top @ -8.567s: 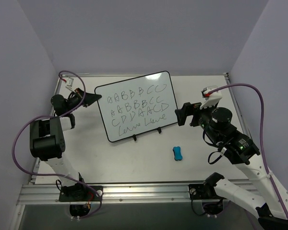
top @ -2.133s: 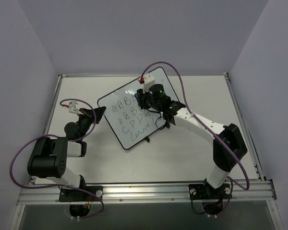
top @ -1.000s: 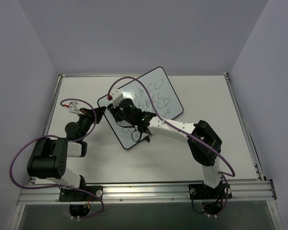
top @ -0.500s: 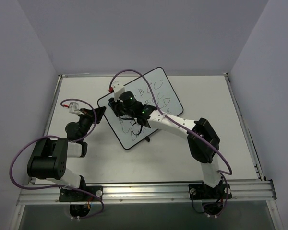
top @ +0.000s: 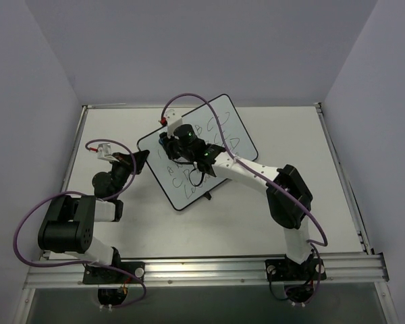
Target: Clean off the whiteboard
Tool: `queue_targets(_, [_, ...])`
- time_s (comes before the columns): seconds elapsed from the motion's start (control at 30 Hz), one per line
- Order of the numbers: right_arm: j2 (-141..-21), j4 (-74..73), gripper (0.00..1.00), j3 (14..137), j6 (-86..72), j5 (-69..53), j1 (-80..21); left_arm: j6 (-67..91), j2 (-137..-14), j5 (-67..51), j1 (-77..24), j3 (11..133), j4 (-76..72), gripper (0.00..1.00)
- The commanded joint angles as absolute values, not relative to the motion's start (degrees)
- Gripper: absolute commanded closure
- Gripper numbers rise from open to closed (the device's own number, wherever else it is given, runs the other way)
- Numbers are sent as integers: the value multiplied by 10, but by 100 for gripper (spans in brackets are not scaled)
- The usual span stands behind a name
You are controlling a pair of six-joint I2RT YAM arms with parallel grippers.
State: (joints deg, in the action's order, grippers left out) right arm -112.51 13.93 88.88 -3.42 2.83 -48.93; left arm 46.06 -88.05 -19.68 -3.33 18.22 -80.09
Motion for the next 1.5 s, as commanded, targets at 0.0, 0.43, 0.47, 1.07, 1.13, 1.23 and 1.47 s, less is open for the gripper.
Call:
queue_targets(0.0, [-1130,109,100,873,-49,57,-506,323,-886,-201,-52,168,-750,98])
queue_targets(0.43, [-1150,63,100,890,-102,71,-558,316,-887,-197,-56,168,-751,98])
queue_targets(0.47, [-1150,61,100,890,-104,72,-559,316,-887,-196,-57,168,-751,98])
queue_targets(1.07, [-1140,12,100,886,-72,91,-466,309,-883,-187,-63,165,-751,98])
queue_targets(1.13, [-1134,16,100,881,-69,84,-456,309,-884,-188,-64,165,-751,98])
queue_targets(1.23, [-1124,16,100,876,-63,83,-439,308,-882,-186,-65,164,-751,98])
queue_targets(1.47, [-1108,11,100,866,-52,62,-389,308,-880,-186,-67,165,-749,98])
